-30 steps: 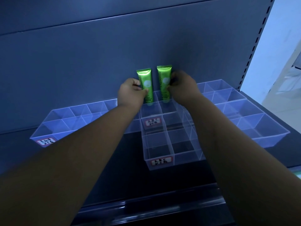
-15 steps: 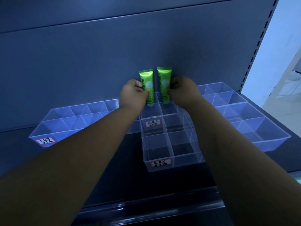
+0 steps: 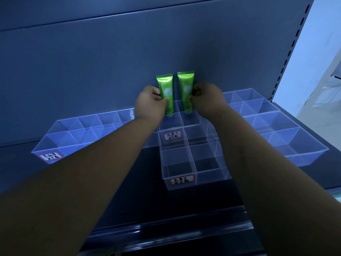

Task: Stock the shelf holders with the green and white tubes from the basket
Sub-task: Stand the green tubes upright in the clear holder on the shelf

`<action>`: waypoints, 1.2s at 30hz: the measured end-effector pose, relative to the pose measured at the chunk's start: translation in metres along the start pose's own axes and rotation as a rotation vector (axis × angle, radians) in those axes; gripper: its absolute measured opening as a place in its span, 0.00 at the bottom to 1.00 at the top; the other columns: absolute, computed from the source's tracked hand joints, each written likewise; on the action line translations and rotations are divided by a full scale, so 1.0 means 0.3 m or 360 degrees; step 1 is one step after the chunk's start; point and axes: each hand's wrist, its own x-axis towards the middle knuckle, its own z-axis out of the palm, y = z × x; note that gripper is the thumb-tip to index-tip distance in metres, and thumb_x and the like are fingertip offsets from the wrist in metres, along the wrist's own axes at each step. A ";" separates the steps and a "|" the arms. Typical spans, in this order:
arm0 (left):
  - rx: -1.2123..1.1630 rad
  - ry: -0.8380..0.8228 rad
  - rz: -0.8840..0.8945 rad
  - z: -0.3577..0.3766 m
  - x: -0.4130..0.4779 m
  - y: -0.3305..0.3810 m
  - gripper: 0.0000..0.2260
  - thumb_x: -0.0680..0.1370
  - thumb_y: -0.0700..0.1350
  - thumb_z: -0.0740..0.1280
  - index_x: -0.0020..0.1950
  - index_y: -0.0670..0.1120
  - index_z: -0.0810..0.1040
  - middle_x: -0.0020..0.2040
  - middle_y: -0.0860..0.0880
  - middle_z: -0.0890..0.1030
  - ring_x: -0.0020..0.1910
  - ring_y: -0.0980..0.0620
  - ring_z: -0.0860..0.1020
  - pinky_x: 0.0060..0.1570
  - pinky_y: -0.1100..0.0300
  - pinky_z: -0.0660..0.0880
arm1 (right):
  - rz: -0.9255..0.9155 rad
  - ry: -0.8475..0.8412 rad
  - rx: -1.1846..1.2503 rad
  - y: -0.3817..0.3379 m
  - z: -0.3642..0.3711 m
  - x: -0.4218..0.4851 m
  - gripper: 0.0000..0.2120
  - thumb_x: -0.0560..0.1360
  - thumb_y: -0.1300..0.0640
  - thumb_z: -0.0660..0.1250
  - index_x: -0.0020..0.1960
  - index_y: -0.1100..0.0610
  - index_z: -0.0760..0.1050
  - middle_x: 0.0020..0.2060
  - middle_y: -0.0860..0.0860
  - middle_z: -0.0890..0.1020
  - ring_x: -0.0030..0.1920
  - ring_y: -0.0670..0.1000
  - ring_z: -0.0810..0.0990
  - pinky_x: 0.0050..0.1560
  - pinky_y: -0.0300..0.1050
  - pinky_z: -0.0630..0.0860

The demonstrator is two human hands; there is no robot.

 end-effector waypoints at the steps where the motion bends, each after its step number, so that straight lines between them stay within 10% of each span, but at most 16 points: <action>1: 0.0001 0.0002 -0.0002 0.001 0.000 0.000 0.10 0.77 0.42 0.75 0.51 0.47 0.74 0.41 0.53 0.77 0.43 0.52 0.77 0.45 0.58 0.76 | 0.0004 -0.0005 0.0001 0.000 0.001 0.000 0.07 0.76 0.61 0.68 0.52 0.58 0.81 0.42 0.51 0.80 0.49 0.56 0.79 0.44 0.40 0.66; 22: -0.0065 0.0022 -0.0035 -0.015 -0.021 0.004 0.16 0.74 0.48 0.78 0.54 0.47 0.75 0.47 0.50 0.79 0.52 0.48 0.82 0.55 0.50 0.81 | 0.0146 -0.0047 -0.0120 -0.029 -0.016 -0.005 0.09 0.72 0.61 0.66 0.47 0.64 0.81 0.42 0.61 0.83 0.47 0.62 0.81 0.40 0.45 0.71; 31: 0.0350 -0.0005 0.0002 -0.092 -0.069 0.086 0.17 0.80 0.56 0.69 0.55 0.43 0.74 0.47 0.48 0.80 0.49 0.45 0.79 0.44 0.54 0.73 | 0.0225 -0.0116 -0.0433 -0.101 -0.095 -0.052 0.12 0.76 0.52 0.66 0.48 0.61 0.79 0.42 0.56 0.79 0.43 0.60 0.74 0.42 0.45 0.69; 36: 0.0794 -0.0098 0.0185 -0.212 -0.188 0.145 0.23 0.82 0.60 0.61 0.63 0.41 0.75 0.60 0.41 0.79 0.61 0.39 0.75 0.55 0.49 0.73 | 0.0206 -0.0135 -0.0590 -0.241 -0.134 -0.173 0.11 0.79 0.49 0.63 0.51 0.57 0.75 0.53 0.60 0.81 0.55 0.63 0.79 0.48 0.47 0.70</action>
